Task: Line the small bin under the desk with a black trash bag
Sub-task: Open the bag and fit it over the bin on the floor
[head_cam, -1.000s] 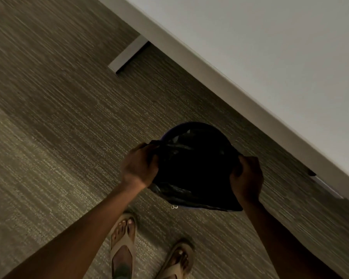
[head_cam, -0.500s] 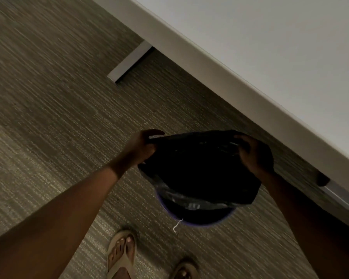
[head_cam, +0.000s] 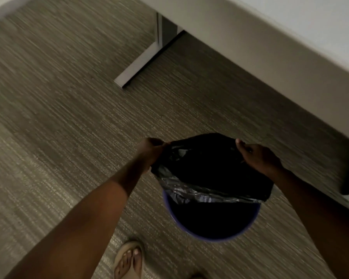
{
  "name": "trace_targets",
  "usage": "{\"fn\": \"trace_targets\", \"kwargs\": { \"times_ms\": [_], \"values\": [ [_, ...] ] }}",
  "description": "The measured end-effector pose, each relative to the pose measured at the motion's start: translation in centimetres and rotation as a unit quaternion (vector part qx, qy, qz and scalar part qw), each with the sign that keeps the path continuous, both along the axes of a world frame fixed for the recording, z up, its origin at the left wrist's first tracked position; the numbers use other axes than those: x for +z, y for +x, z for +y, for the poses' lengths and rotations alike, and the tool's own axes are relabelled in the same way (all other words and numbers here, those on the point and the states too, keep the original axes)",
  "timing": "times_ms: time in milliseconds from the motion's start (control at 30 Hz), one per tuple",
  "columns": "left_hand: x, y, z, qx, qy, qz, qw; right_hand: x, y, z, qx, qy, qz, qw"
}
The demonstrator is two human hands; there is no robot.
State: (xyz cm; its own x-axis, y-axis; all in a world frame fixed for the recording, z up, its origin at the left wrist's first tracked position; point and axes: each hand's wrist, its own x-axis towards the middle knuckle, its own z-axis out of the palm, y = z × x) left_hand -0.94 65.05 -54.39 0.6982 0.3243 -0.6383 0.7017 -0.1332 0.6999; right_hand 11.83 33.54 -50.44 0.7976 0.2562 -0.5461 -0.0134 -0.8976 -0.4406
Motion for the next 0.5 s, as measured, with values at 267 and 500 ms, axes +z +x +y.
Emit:
{"fn": "trace_targets", "kwargs": {
  "times_ms": [267,500],
  "values": [
    [1.1,1.9,-2.4,0.118,0.035,0.02,0.992,-1.7,1.3,-1.4,0.016,-0.05,-0.059,0.997],
    [0.0,-1.7,-0.9,-0.043,0.005,0.145,0.988,-1.5,-0.6,-4.1,-0.181,0.038,0.074,0.98]
  ]
}}
